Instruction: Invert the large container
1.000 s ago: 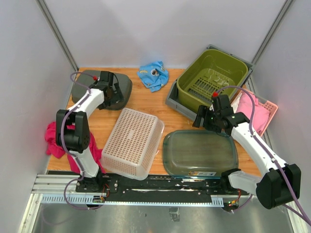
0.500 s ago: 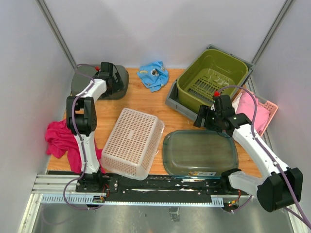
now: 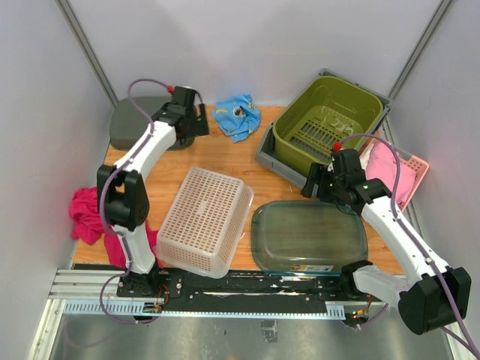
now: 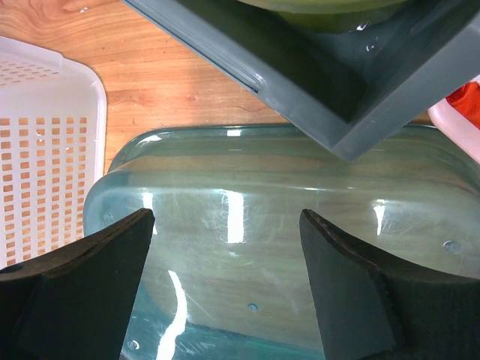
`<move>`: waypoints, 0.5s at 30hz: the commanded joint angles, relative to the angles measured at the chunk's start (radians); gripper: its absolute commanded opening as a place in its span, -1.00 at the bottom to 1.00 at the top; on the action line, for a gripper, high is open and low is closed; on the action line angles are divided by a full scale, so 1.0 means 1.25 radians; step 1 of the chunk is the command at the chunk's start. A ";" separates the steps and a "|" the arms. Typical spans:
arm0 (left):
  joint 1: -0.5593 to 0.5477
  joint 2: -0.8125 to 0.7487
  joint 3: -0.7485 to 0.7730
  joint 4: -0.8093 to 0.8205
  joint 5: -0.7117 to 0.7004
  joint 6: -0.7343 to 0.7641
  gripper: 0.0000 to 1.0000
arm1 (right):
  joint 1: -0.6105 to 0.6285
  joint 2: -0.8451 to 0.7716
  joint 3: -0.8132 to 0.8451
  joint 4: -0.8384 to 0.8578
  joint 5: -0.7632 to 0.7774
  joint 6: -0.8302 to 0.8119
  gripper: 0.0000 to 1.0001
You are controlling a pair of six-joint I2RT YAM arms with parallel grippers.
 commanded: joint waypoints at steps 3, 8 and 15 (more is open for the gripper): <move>-0.282 -0.211 -0.044 -0.129 -0.184 0.009 0.98 | 0.003 0.027 0.018 -0.005 -0.015 -0.005 0.61; -0.473 -0.308 -0.108 -0.216 -0.270 -0.068 0.98 | 0.003 0.023 0.034 -0.010 -0.046 -0.004 0.62; -0.499 -0.505 -0.320 -0.241 0.044 -0.180 0.91 | 0.107 -0.009 0.001 0.083 -0.157 -0.045 0.61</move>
